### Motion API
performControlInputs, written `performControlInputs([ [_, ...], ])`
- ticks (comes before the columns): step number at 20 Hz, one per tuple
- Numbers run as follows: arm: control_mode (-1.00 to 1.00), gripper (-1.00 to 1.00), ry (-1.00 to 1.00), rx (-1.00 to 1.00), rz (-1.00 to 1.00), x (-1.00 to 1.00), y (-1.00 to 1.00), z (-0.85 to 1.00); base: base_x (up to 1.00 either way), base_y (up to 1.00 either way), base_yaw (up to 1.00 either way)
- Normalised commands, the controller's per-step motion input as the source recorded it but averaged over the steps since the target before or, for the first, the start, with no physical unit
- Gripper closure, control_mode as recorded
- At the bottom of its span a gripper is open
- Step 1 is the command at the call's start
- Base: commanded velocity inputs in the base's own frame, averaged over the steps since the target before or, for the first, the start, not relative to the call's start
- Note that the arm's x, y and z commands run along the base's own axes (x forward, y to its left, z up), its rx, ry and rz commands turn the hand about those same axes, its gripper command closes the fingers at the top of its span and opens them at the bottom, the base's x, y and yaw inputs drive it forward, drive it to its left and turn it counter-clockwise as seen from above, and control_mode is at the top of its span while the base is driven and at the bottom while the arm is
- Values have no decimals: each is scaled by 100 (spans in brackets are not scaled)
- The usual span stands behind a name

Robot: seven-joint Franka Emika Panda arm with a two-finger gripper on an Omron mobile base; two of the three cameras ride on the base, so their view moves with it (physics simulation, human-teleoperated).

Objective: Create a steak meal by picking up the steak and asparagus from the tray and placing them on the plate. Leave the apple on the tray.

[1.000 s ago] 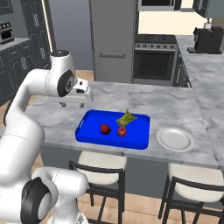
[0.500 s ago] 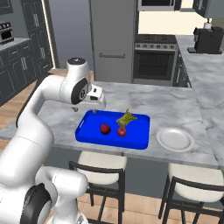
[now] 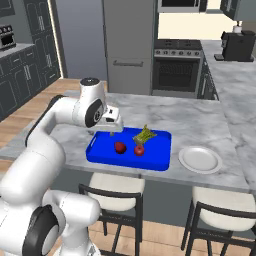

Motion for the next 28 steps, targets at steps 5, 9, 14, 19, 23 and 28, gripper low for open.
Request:
performControlInputs([
  [5, -100, -100, 3, -3, 0, 40, -1, -69, 0, 0, 0],
  [9, -100, -100, 0, 0, 0, 40, -8, -68, 0, 0, 0],
  [14, -100, -100, 0, 0, 0, 35, -15, -54, 0, 0, 0],
  [19, -100, -100, 0, 0, 0, 31, -7, -44, 0, 0, 0],
  [23, -100, -100, 0, 0, 0, 37, 0, -28, 0, 0, 0],
  [28, -100, -100, 0, 0, 0, 40, 0, -26, 0, 0, 0],
])
